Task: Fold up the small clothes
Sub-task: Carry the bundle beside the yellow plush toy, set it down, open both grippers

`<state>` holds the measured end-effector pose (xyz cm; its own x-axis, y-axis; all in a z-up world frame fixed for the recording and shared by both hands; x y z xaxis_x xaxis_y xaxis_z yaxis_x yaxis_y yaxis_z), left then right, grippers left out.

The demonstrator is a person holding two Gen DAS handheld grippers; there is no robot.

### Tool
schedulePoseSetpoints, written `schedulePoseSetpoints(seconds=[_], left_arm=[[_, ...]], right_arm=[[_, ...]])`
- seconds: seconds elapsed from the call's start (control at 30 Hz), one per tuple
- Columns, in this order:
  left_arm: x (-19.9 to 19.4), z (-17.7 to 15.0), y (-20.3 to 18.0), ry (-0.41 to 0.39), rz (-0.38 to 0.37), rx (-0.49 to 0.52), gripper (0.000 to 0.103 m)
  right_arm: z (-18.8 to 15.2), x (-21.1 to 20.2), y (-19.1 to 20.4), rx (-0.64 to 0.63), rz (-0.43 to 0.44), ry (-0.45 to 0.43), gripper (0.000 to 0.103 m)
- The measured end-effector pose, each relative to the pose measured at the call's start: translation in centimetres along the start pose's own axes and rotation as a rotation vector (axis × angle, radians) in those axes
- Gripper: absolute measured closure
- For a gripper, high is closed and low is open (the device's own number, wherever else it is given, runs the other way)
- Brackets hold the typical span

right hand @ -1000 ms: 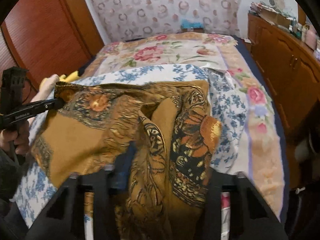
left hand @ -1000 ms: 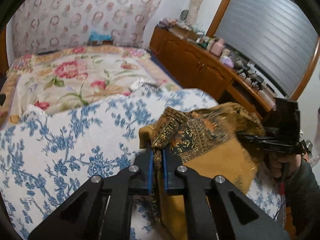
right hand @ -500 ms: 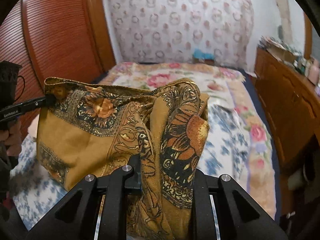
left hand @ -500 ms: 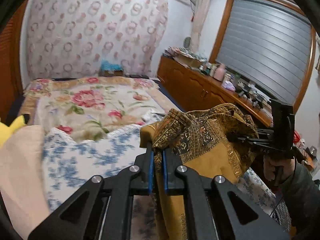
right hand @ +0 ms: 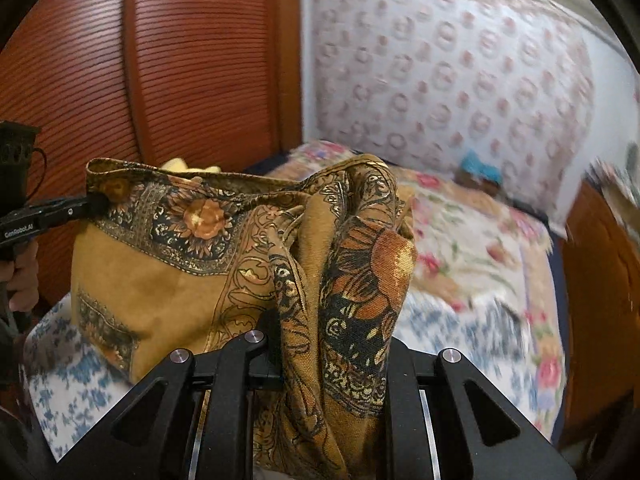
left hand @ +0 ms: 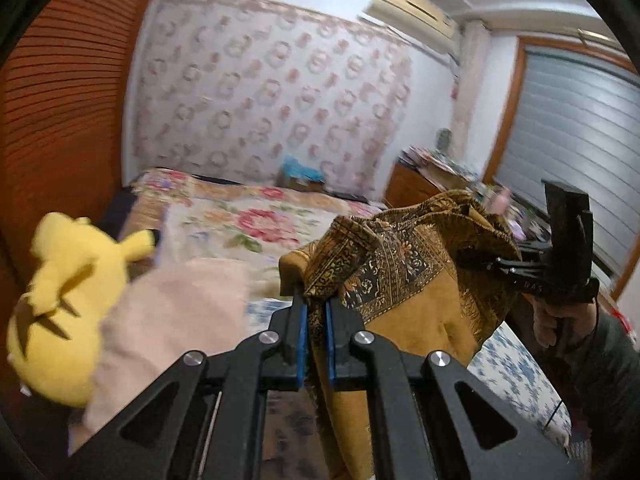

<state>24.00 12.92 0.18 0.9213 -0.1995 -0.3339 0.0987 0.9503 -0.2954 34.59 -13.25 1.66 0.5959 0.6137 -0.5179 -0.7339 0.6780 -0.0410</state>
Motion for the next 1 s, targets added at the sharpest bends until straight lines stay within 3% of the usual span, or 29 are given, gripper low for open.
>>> schedulePoseSetpoints(seconds=[0.17, 0.3, 0.47, 0.6, 0.67, 0.83, 1.0], left_arm=[[-2.5, -1.7, 5.6, -0.039, 0.119, -0.067, 0.099], [-4.1, -5.0, 9.7, -0.02, 0.206, -0.123, 0.099], [-4.5, -9.2, 12.4, 0.045, 0.294, -0.172, 0.099], [-4.3, -11.7, 13.8, 0.102, 0.331, -0.187, 0.099], [-4.6, -12.5, 14.1, 0.121, 0.334, -0.188, 0.099], [-5.0, -12.7, 13.7, 0.143, 0.352, -0.16, 0.098], [-5.6, -11.3, 12.7, 0.12, 0.394, -0.071, 0.095]], right_arm=[[5.7, 5.2, 5.7, -0.189, 0.069, 0.016, 0.088], [8.6, 10.0, 10.7, -0.322, 0.127, 0.041, 0.088], [9.8, 17.1, 17.0, -0.453, 0.196, 0.084, 0.089], [9.7, 21.2, 19.5, -0.465, 0.229, 0.087, 0.087], [9.6, 23.0, 19.4, -0.414, 0.213, 0.106, 0.082], [9.6, 24.8, 18.2, -0.286, 0.151, 0.12, 0.043], [9.9, 22.0, 16.1, -0.188, 0.091, 0.069, 0.036]])
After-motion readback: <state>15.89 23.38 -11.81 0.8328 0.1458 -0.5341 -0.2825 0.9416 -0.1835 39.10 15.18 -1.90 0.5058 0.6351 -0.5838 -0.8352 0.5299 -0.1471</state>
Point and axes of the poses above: each gripper's, at about its wrist camera, not at the fingertips, and x roughly the way its jaws point, y to its left, z to its top, the point moved 6 cm from there along x, roughly the way its jaws point, and after that the axes turned 7 degrees about -y, right-handed, at the moved point
